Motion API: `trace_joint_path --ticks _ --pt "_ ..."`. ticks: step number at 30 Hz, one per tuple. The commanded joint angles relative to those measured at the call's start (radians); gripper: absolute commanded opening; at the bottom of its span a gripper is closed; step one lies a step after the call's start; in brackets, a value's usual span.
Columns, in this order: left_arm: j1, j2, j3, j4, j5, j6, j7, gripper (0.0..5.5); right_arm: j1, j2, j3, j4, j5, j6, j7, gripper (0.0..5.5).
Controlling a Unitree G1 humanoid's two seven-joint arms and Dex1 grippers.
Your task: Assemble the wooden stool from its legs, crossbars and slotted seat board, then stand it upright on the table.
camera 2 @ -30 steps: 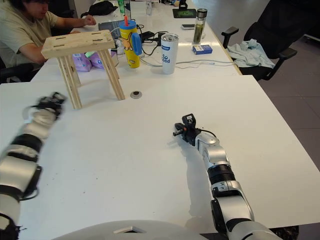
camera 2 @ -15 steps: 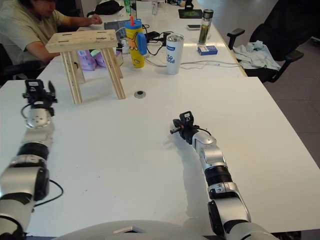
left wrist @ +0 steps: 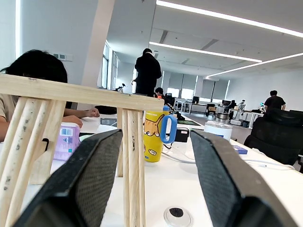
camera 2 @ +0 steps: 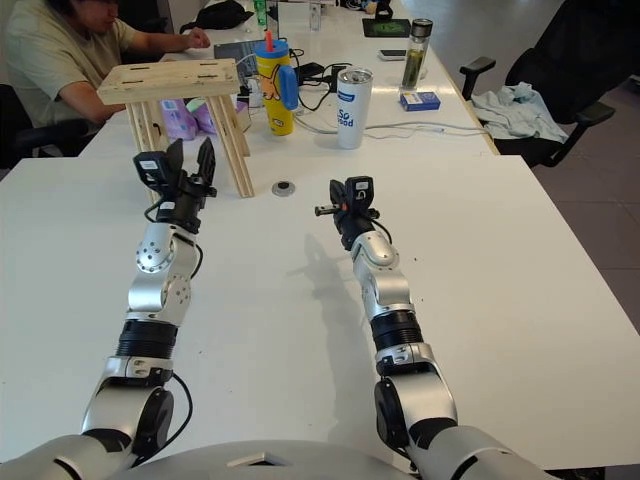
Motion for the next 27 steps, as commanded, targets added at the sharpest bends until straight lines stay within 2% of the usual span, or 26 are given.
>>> trace_joint_path --ticks 1,5,14,20,27 --pt "-0.012 -0.011 -0.006 -0.05 0.055 0.111 0.038 2.66 0.015 -0.013 0.02 -0.053 -0.044 -0.009 -0.023 0.0" --pt "-0.052 -0.072 -0.01 0.008 0.049 0.119 0.023 2.66 0.055 -0.028 -0.002 -0.043 -0.053 -0.039 -0.048 0.0" --pt "-0.115 -0.108 0.001 0.22 0.22 -0.147 0.141 2.66 -0.074 -0.059 0.018 0.135 -0.103 -0.151 -0.017 0.0" --pt "-0.185 -0.17 0.014 0.37 0.226 -0.309 0.161 2.66 -0.128 -0.086 0.011 0.23 -0.12 -0.208 -0.008 0.0" --pt "-0.245 -0.185 0.013 0.557 0.28 -0.443 0.196 2.66 -0.166 -0.093 0.005 0.319 -0.132 -0.257 -0.036 0.0"
